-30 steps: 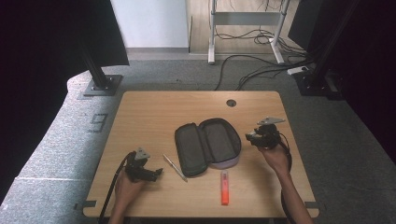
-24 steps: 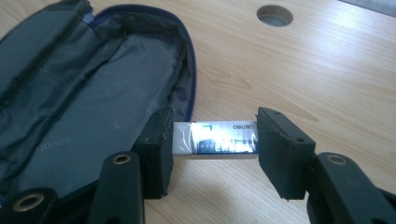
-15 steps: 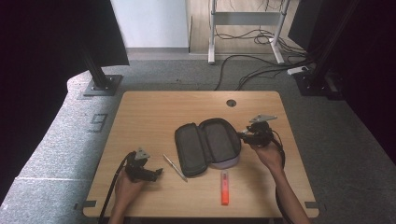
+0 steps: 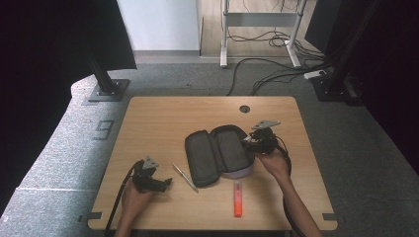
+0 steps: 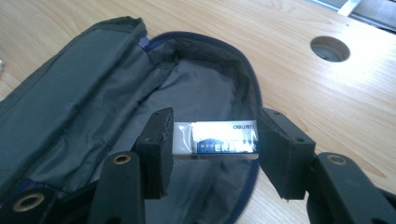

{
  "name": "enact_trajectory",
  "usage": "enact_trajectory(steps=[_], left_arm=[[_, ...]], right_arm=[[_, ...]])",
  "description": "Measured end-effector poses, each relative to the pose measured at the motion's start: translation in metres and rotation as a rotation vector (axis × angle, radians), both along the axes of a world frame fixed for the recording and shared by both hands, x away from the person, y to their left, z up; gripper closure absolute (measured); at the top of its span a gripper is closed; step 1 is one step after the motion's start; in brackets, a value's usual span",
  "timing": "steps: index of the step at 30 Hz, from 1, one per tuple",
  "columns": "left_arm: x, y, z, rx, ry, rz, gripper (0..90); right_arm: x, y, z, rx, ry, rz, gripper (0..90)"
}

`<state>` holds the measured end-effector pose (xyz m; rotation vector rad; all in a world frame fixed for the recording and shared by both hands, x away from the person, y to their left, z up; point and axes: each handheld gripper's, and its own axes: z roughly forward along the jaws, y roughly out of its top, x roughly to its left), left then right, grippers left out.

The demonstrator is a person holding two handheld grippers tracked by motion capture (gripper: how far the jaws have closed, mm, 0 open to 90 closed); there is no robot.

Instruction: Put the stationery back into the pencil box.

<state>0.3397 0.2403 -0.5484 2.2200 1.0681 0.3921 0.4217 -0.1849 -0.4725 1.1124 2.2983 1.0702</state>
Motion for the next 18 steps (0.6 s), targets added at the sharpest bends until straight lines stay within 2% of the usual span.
enact_trajectory(steps=[11, 18], left_arm=[[0.0, 0.0, 0.0, 0.0, 0.0, 0.0, 0.0], [0.0, 0.0, 0.0, 0.0, 0.0, 0.0, 0.0]], right_arm=[[0.0, 0.019, -0.002, -0.006, -0.002, 0.036, 47.2], [0.001, 0.03, -0.011, -0.02, 0.005, 0.052, 47.2]])
